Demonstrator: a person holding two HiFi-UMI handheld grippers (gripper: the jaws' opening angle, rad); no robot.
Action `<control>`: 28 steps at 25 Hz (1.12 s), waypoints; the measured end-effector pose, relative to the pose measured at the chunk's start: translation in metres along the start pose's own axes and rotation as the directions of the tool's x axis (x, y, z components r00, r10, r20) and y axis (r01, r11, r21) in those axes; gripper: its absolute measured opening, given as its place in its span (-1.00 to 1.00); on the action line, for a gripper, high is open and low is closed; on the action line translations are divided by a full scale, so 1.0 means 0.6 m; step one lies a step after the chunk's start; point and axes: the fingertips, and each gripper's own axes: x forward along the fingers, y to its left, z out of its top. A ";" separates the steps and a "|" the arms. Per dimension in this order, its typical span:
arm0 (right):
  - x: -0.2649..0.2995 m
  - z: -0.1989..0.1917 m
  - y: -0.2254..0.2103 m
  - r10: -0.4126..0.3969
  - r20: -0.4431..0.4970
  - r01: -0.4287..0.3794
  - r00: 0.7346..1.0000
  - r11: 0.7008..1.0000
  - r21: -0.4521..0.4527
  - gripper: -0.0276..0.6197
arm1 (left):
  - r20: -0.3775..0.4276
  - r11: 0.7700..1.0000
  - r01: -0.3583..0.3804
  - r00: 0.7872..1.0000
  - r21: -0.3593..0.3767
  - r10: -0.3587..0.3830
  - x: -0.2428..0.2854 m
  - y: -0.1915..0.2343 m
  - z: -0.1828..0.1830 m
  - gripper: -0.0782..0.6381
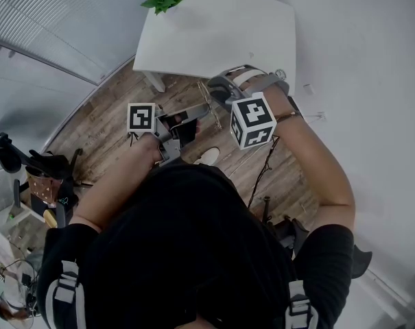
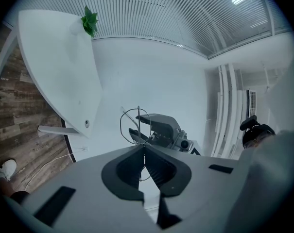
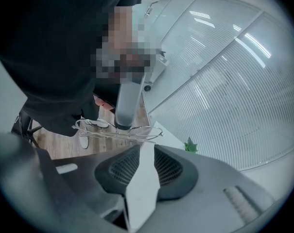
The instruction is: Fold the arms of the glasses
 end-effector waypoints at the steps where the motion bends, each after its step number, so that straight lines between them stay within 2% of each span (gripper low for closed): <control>1: -0.003 -0.002 -0.003 -0.009 0.002 0.009 1.000 1.000 0.008 -0.60 | 0.001 1.000 0.000 1.000 0.005 0.000 -0.001 0.000 0.001 -0.75; 6: -0.014 -0.009 -0.025 -0.054 0.015 0.053 0.998 0.996 0.065 -0.59 | 0.016 1.000 0.006 1.000 -0.001 -0.006 -0.007 -0.002 0.011 -0.75; 10: -0.027 -0.013 -0.033 -0.094 0.049 0.085 0.994 0.984 0.156 -0.60 | 0.024 1.000 0.010 1.000 0.006 -0.010 -0.010 -0.004 0.012 -0.75; 13: -0.040 -0.023 -0.035 -0.148 0.084 0.121 0.985 0.956 0.267 -0.66 | 0.042 1.000 0.013 0.999 0.013 -0.014 -0.008 -0.004 0.014 -0.75; 15: -0.050 -0.029 -0.039 -0.203 0.110 0.152 0.973 0.922 0.357 -0.72 | 0.054 1.000 0.014 0.998 0.022 -0.015 -0.010 -0.004 0.018 -0.75; 19: -0.074 -0.032 -0.039 -0.326 0.176 0.181 0.929 0.815 0.551 -0.88 | 0.075 0.999 0.014 0.997 0.042 -0.017 -0.012 -0.003 0.021 -0.75; 23: -0.093 -0.029 -0.033 -0.427 0.235 0.154 0.873 0.698 0.699 -0.88 | 0.091 0.999 0.011 0.996 0.052 -0.015 -0.013 -0.003 0.028 -0.75; 28: -0.117 -0.044 -0.020 -0.574 0.226 0.108 0.787 0.489 0.866 -0.88 | 0.097 0.997 0.005 0.995 0.073 -0.012 -0.011 0.000 0.031 -0.75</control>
